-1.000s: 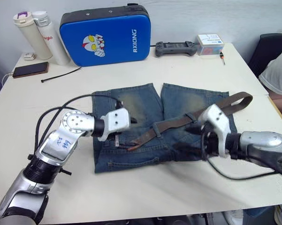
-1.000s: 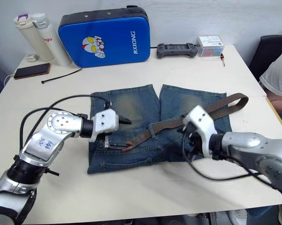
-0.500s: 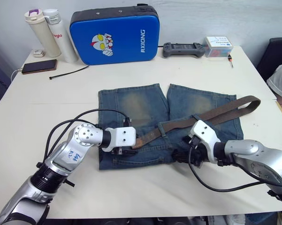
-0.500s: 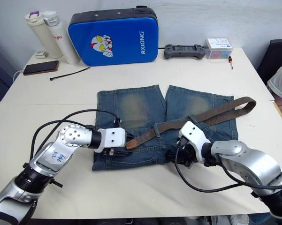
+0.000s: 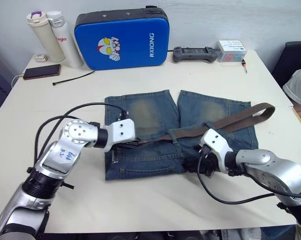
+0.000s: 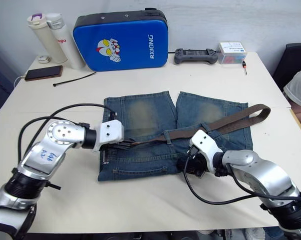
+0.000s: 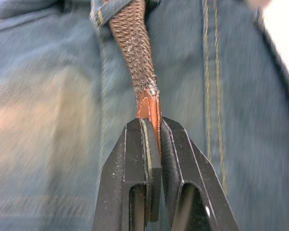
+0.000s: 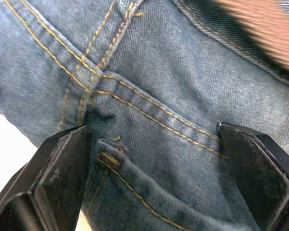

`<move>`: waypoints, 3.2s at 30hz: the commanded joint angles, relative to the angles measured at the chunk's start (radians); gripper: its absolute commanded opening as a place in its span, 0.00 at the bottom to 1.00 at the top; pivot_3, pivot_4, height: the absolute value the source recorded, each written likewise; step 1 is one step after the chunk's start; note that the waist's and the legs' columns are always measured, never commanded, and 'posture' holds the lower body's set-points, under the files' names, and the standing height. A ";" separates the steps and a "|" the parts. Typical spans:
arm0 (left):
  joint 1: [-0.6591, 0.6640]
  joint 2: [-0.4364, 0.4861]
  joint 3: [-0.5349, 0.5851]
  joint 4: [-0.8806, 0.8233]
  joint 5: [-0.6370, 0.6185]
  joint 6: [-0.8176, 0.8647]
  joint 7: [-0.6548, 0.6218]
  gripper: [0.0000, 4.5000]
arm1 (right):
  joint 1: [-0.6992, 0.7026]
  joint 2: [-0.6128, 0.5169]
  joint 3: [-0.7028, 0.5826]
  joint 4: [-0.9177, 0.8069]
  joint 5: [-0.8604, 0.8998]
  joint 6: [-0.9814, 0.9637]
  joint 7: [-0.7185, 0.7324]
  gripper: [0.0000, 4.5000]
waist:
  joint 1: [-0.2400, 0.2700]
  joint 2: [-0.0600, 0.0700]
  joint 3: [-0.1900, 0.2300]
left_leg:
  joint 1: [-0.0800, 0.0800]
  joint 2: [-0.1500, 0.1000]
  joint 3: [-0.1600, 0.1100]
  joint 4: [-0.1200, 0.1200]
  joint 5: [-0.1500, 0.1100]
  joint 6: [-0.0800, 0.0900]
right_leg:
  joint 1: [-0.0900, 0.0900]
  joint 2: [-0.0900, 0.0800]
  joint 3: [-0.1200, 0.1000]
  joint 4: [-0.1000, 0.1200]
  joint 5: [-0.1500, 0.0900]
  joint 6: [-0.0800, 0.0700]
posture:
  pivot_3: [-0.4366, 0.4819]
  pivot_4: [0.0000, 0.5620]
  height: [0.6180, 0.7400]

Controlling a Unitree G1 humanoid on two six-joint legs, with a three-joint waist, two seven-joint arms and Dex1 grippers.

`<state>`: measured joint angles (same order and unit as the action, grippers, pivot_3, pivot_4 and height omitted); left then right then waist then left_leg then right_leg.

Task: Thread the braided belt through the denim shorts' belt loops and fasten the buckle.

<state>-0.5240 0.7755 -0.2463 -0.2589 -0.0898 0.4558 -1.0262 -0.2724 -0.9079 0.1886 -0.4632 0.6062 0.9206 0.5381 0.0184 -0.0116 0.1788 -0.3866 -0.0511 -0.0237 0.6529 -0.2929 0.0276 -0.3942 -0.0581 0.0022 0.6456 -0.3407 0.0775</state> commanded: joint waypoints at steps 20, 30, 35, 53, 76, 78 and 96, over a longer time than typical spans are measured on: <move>0.069 0.070 0.157 0.028 -0.099 -0.042 -0.024 0.27 | 0.038 -0.015 -0.055 0.122 -0.116 -0.007 0.083 1.00 | 0.007 -0.006 -0.004 | 0.000 -0.001 0.000 0.000 -0.004 0.008 | 0.002 -0.002 -0.001 -0.002 0.001 0.001 | 0.48 0.27 1.00; 0.018 0.165 0.340 0.055 -0.271 0.097 -0.087 0.99 | 0.021 -0.095 -0.072 0.133 -0.165 -0.077 0.205 1.00 | 0.006 -0.004 -0.003 | -0.001 -0.001 0.000 0.000 -0.004 0.006 | 0.001 -0.002 -0.001 -0.003 0.001 0.001 | 0.48 0.27 1.00; 0.020 0.155 0.327 0.020 -0.277 0.116 -0.053 0.99 | -0.014 -0.166 -0.048 0.321 -0.293 -0.215 0.261 1.00 | 0.009 -0.003 -0.002 | -0.001 -0.002 0.000 0.000 -0.004 0.007 | 0.002 -0.003 -0.001 -0.005 0.001 0.001 | 0.48 0.27 1.00; 0.032 0.020 0.254 -0.112 -0.305 0.213 0.079 1.00 | -0.263 -0.147 -0.021 0.885 -0.525 -0.635 0.455 0.01 | 0.005 -0.004 -0.003 | -0.001 -0.002 0.002 0.002 -0.003 0.004 | 0.002 -0.002 0.001 -0.007 0.003 0.005 | 0.48 0.27 1.00; 0.023 -0.002 0.184 -0.094 -0.288 0.170 0.068 1.00 | -0.317 0.208 -0.642 0.236 0.180 0.657 0.257 0.98 | 0.003 0.000 0.000 | -0.004 -0.001 0.002 0.000 -0.001 0.002 | -0.001 -0.002 0.002 -0.002 0.003 0.005 | 0.48 0.27 1.00; 0.021 -0.006 0.184 -0.096 -0.290 0.169 0.072 1.00 | -0.285 0.298 -0.694 0.244 0.258 0.693 0.158 0.98 | 0.004 0.001 0.000 | -0.004 -0.001 0.003 0.000 -0.002 0.002 | -0.001 -0.002 0.002 -0.002 0.003 0.005 | 0.48 0.27 1.00; 0.033 -0.006 0.173 -0.112 -0.288 0.174 0.092 1.00 | -0.118 0.566 -0.755 0.427 1.028 0.552 -0.753 0.98 | -0.024 0.001 0.000 | -0.004 -0.002 0.004 -0.003 0.000 0.002 | -0.004 -0.001 0.003 0.000 0.003 0.005 | 0.48 0.27 1.00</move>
<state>-0.4924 0.7604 -0.0877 -0.3402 -0.3786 0.6345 -0.9389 -0.4027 -0.3327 -0.5874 -0.0304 1.5461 1.5166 -0.1469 -0.0054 -0.0102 0.1786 -0.3906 -0.0528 -0.0199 0.6497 -0.2931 0.0295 -0.3981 -0.0594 0.0055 0.6458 -0.3375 0.0821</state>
